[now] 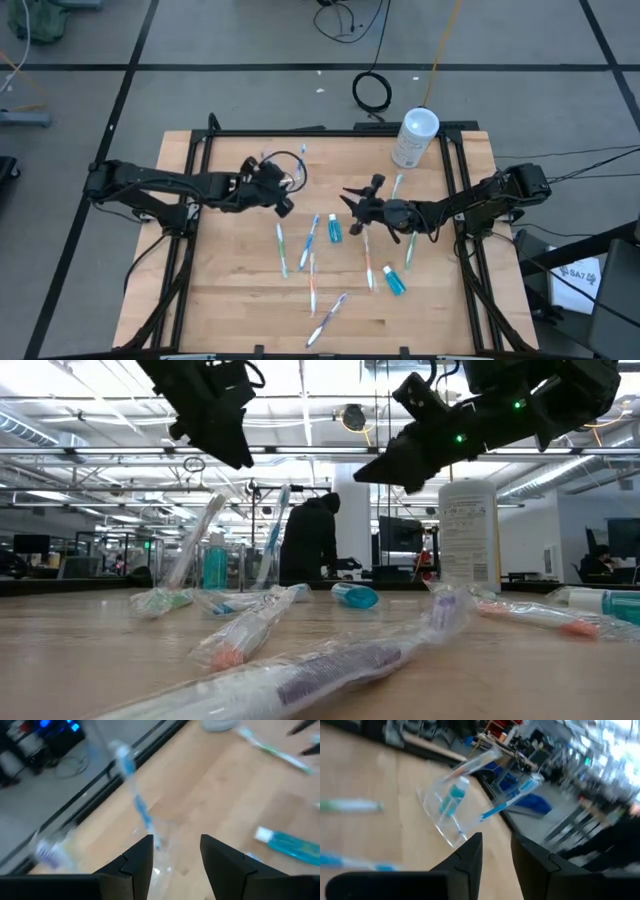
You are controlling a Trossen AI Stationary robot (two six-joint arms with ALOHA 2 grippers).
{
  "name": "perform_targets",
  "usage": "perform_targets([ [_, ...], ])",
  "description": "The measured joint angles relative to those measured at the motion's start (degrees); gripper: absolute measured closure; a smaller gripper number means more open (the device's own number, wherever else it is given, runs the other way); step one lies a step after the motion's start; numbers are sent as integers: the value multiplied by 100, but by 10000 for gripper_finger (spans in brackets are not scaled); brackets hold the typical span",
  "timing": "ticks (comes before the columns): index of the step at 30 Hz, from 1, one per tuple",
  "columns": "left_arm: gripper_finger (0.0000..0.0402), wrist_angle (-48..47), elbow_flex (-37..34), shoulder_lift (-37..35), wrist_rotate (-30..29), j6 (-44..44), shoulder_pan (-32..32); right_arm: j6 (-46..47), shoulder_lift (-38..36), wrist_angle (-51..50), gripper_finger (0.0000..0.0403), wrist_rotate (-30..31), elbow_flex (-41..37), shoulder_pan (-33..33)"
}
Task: Pick & Place toothbrushing station
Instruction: Put the top blue mouthwash into the middle compartment of the transparent organizer
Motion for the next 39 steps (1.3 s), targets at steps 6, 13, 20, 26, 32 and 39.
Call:
perform_targets([
  [6, 231, 241, 2, 2, 105, 356, -18, 1819, 0, 10, 265, -799, 0, 21],
  [13, 231, 235, 2, 2, 97, 364, -7, 3379, 31, -124, 213, -1303, 0, 320],
  [20, 231, 232, 2, 2, 110, 436, -11, 3266, 33, 454, 214, -1157, 366, 817],
  [26, 231, 206, 0, 2, 147, 477, -11, 2371, 235, -306, 212, -993, 1456, 1324],
  [32, 231, 194, 0, 2, 151, 471, -11, 3016, 906, -1548, 209, -14, 1878, 1411],
  [39, 231, 153, 0, 9, 308, 442, -11, 4034, 1519, -2460, 209, 1287, 1845, 1332],
])
